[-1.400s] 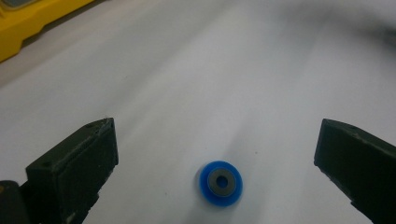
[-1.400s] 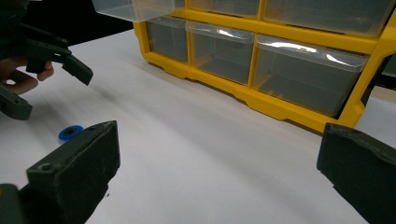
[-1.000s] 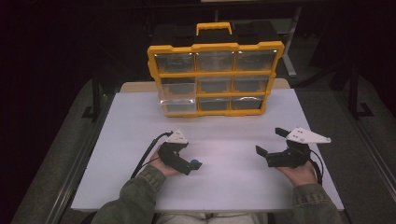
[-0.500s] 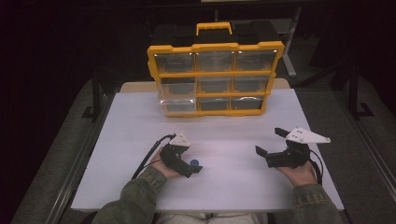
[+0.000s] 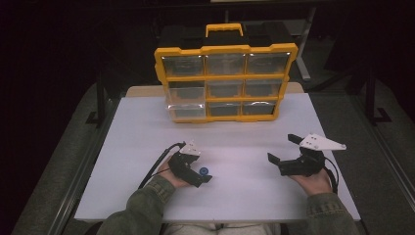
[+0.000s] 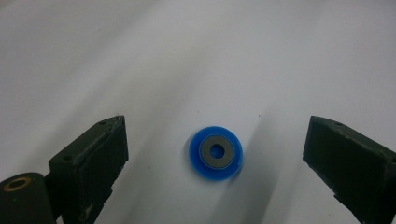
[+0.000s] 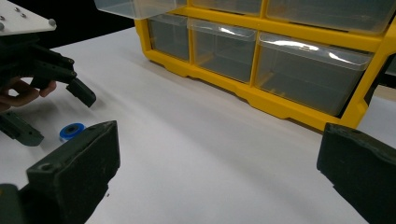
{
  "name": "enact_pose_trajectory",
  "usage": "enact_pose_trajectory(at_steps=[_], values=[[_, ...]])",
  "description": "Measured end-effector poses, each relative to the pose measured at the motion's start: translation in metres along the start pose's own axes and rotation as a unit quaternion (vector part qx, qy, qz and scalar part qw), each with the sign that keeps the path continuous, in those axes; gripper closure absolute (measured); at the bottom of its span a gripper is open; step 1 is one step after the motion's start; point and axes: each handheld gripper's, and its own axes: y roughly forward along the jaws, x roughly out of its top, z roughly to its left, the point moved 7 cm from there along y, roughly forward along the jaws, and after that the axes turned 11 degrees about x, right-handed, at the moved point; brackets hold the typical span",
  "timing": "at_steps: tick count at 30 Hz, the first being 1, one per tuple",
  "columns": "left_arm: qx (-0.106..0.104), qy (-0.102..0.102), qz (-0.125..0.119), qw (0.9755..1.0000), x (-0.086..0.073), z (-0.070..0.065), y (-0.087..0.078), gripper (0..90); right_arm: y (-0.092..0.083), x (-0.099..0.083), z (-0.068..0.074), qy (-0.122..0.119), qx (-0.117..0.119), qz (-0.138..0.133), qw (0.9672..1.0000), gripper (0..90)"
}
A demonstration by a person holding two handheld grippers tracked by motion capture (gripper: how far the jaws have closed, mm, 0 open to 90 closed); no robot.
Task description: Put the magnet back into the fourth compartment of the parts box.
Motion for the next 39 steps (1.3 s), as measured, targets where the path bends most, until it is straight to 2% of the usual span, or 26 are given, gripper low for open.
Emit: enact_pose_trajectory(at_steps=[9, 15, 20, 22, 31, 39], values=[[-0.006, 0.010, 0.007, 0.9999, -0.0034, -0.0020, 0.0013, 25.0, 0.0003, -0.0003, 0.0002, -0.001, 0.000, 0.001, 1.0000, 0.0], [-0.008, 0.009, 0.007, 0.9999, -0.0037, -0.0018, 0.0007, 32.4, 0.0004, -0.0004, 0.0003, 0.000, 0.001, 0.001, 1.0000, 0.0], [-0.005, 0.003, 0.006, 1.0000, -0.0038, -0.0013, 0.0009, 38.9, 0.0005, -0.0004, 0.0005, -0.001, 0.001, 0.002, 1.0000, 0.0], [0.002, 0.001, 0.007, 1.0000, -0.0036, 0.0000, 0.0008, 43.8, 0.0006, -0.0004, 0.0004, -0.001, 0.001, 0.002, 1.0000, 0.0], [0.004, -0.010, 0.005, 0.9999, -0.0036, 0.0022, 0.0003, 60.5, 0.0010, -0.0007, 0.0004, -0.002, 0.002, 0.003, 1.0000, 0.0], [0.001, -0.009, 0.005, 0.9999, -0.0037, 0.0018, 0.0000, 62.2, 0.0010, -0.0006, 0.0005, -0.002, 0.002, 0.003, 1.0000, 0.0]])
